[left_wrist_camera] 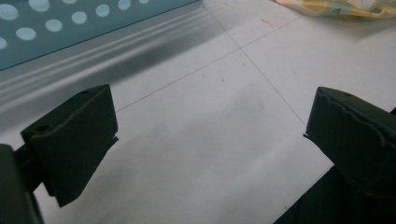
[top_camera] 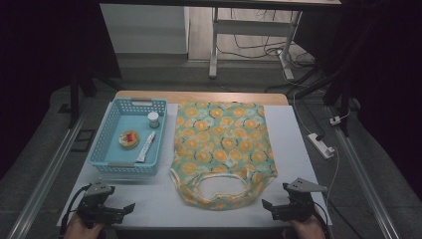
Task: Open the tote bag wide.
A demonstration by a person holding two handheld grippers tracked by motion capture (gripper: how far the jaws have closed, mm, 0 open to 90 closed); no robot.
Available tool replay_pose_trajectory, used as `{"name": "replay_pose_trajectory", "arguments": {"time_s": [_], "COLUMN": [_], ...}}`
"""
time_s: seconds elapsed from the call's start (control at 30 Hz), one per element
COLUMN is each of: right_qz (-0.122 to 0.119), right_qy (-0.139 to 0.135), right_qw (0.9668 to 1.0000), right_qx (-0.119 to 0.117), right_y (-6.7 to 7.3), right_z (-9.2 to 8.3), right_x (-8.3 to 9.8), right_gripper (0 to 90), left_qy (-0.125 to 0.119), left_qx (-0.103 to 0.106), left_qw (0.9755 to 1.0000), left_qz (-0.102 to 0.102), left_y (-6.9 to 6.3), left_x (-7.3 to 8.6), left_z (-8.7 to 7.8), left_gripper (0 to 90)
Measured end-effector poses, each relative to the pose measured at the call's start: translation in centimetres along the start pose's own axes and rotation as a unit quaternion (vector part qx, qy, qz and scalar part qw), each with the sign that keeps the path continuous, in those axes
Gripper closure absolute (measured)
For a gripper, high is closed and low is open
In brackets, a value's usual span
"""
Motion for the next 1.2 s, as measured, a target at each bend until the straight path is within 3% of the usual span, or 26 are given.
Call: {"name": "replay_pose_trajectory", "arguments": {"time_s": [0.33,0.83,1.07,1.2], "right_qz": [-0.027,-0.045,-0.041,-0.052], "right_qy": [0.009,-0.016,-0.017,-0.015], "right_qw": [0.9994,0.9977,0.9969,0.9956], "right_qx": [-0.017,-0.048,-0.064,-0.077], "right_y": [1.0,2.7,3.4,4.1], "right_z": [0.2,0.6,1.4,1.9], "right_x": [-0.2,-1.5,-2.1,-2.9], "right_gripper": [0.0,0.0,0.0,0.0], "left_qy": [-0.002,-0.001,-0.001,-0.001], "left_qx": [0.001,0.004,0.004,0.005], "left_qw": [1.0,1.0,1.0,1.0], "left_qz": [-0.004,-0.009,-0.008,-0.008], "left_y": [0.0,0.1,0.1,0.1], "left_x": [0.0,0.0,0.0,0.0], "left_z": [0.0,0.0,0.0,0.0], "left_gripper": [2.0,1.8,1.8,1.8]}}
Point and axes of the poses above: each handheld gripper's, and its own axes: z roughly forward along the jaws, x roughly out of its underside, y roughly to its left, the point moved 6 cm from there along z, roughly forward along the jaws, and after that the axes turned 14 degrees about -y, right-handed, at the moved point
